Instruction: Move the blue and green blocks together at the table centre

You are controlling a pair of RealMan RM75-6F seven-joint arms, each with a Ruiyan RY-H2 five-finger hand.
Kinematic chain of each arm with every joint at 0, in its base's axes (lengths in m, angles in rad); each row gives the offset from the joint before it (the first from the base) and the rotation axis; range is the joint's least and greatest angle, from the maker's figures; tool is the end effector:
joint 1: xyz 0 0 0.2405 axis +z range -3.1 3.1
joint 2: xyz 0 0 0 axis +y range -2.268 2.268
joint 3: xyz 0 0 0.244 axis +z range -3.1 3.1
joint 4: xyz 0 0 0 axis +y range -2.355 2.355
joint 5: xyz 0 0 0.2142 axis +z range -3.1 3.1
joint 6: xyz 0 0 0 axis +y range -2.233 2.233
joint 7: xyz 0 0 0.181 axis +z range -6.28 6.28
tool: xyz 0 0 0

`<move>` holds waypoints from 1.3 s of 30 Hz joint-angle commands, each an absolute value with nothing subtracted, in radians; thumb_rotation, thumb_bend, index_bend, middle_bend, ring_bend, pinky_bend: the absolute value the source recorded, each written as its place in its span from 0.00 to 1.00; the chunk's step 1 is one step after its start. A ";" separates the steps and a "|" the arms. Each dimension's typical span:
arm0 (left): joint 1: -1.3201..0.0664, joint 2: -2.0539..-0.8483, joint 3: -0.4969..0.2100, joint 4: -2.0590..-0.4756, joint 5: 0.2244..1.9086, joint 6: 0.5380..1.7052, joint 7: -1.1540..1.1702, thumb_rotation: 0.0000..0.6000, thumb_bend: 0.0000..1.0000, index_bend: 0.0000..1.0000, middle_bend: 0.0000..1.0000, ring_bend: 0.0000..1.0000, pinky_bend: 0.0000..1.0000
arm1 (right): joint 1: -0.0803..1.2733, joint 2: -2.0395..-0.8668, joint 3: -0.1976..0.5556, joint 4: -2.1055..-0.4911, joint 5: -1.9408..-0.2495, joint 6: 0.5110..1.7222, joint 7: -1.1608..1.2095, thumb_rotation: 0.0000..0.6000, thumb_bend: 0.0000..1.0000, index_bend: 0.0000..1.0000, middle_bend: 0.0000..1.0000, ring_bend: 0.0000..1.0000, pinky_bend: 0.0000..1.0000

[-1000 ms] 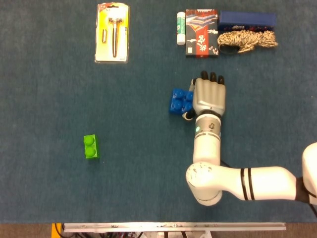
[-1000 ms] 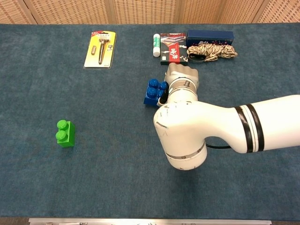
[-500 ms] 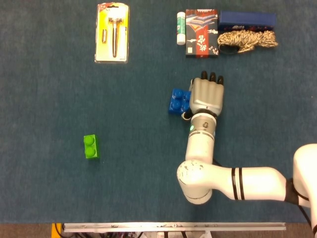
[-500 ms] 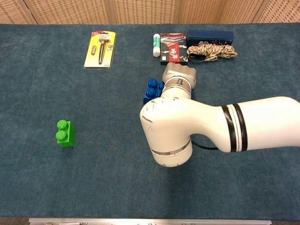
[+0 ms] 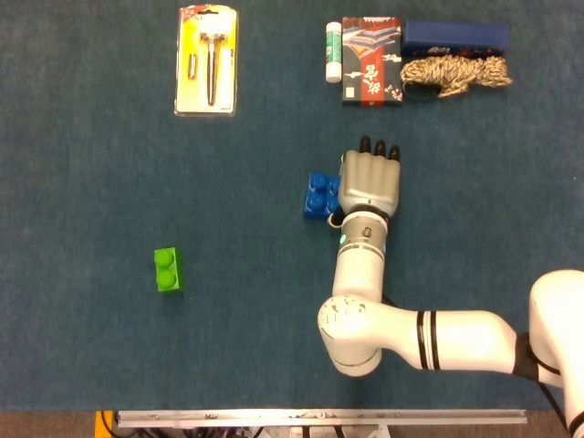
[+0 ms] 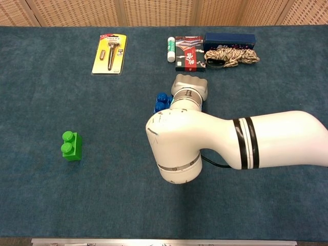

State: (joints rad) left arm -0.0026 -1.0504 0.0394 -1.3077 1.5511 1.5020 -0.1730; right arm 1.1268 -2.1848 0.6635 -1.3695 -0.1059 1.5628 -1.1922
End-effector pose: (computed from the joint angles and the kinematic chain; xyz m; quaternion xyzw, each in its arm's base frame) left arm -0.3772 0.1728 0.1977 -0.6350 -0.3623 -0.2899 0.6177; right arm -0.0203 -0.3292 -0.1298 0.6108 -0.5656 0.1455 0.5346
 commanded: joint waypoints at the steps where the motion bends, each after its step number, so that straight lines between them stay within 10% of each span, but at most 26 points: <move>1: -0.003 -1.050 0.040 -1.308 1.552 1.502 -0.172 1.00 0.00 0.44 0.37 0.28 0.48 | 1.124 -2.186 0.663 -1.370 -0.108 1.559 -1.197 1.00 0.10 0.33 0.08 0.00 0.03; 9: -0.002 -1.049 0.040 -1.311 1.552 1.501 -0.168 1.00 0.00 0.44 0.37 0.28 0.48 | 1.111 -2.186 0.662 -1.384 -0.110 1.543 -1.213 1.00 0.00 0.11 0.06 0.00 0.03; 19: -0.004 -1.038 0.040 -1.327 1.553 1.499 -0.159 1.00 0.00 0.44 0.37 0.28 0.48 | 1.070 -2.109 0.657 -1.549 -0.123 1.593 -1.245 1.00 0.00 0.08 0.06 0.00 0.03; 29: -0.022 -1.024 0.031 -1.371 1.552 1.483 -0.121 1.00 0.00 0.44 0.37 0.28 0.48 | 0.910 -1.813 0.544 -1.974 -0.207 1.660 -1.265 1.00 0.01 0.11 0.09 0.00 0.03; 39: -0.056 -1.002 0.022 -1.460 1.539 1.435 -0.035 1.00 0.00 0.44 0.37 0.28 0.48 | 0.711 -1.396 0.371 -2.247 -0.416 1.433 -1.077 1.00 0.02 0.19 0.12 0.00 0.03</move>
State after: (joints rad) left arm -0.0507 -1.0053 0.0241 -1.4509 1.5436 1.4417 -0.0439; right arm 0.7840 -1.5109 0.4338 -2.1665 -0.3461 1.5203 -1.1547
